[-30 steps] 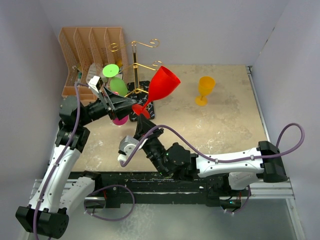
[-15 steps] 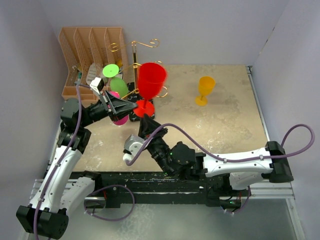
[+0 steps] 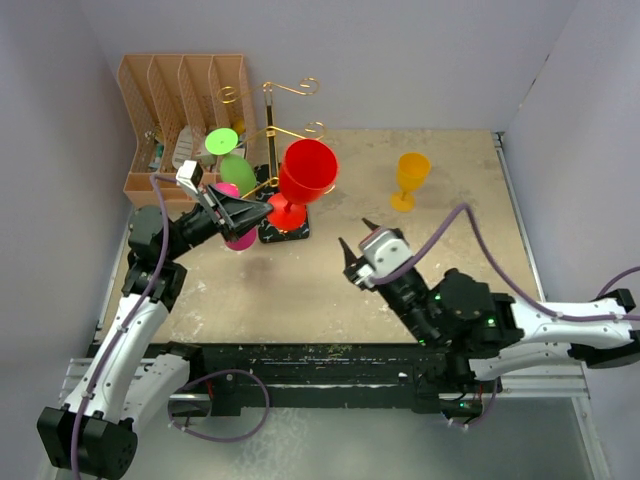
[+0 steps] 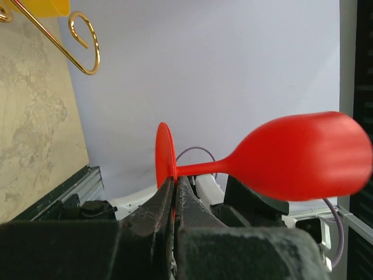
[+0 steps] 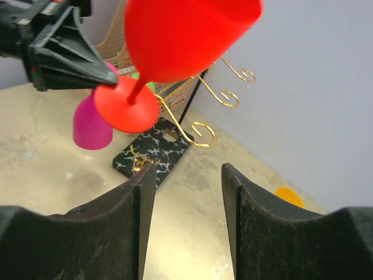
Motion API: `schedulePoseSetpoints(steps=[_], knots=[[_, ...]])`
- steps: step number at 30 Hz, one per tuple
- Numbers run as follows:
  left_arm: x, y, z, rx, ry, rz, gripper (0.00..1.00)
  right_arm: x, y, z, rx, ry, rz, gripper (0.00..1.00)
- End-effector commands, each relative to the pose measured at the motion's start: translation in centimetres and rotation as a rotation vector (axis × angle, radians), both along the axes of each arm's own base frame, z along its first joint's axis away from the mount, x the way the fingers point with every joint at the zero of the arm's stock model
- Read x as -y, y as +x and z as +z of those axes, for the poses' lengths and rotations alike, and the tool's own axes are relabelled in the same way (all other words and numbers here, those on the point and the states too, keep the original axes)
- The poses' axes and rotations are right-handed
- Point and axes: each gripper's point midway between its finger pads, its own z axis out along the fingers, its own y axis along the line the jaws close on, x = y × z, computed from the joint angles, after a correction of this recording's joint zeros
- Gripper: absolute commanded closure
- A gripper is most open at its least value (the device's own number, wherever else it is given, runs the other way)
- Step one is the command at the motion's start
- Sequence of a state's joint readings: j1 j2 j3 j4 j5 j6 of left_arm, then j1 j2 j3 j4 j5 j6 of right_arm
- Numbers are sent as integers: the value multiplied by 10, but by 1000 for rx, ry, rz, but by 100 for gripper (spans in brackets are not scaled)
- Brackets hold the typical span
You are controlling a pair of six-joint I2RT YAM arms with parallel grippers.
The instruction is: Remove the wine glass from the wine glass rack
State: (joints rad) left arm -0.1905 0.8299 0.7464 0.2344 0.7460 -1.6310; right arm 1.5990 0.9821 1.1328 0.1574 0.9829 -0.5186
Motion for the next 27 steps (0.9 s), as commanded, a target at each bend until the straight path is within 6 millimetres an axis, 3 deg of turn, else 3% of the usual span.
schedulePoseSetpoints(steps=[1,9,15,18,23,27], knots=[[-4,0,17,125,-23,35,100,34,3,5,-122,136,-64,48],[-10,-13,17,283,109,97,100,59,9,40,-199,287,-155,34],[-17,-23,13,341,212,142,100,65,19,86,-228,377,-122,34],[-19,-26,8,352,243,150,100,56,28,103,-241,378,-82,34],[-25,-32,2,362,297,180,100,29,59,109,-318,339,-7,33],[-31,-36,4,384,348,213,100,10,63,114,-402,318,156,34]])
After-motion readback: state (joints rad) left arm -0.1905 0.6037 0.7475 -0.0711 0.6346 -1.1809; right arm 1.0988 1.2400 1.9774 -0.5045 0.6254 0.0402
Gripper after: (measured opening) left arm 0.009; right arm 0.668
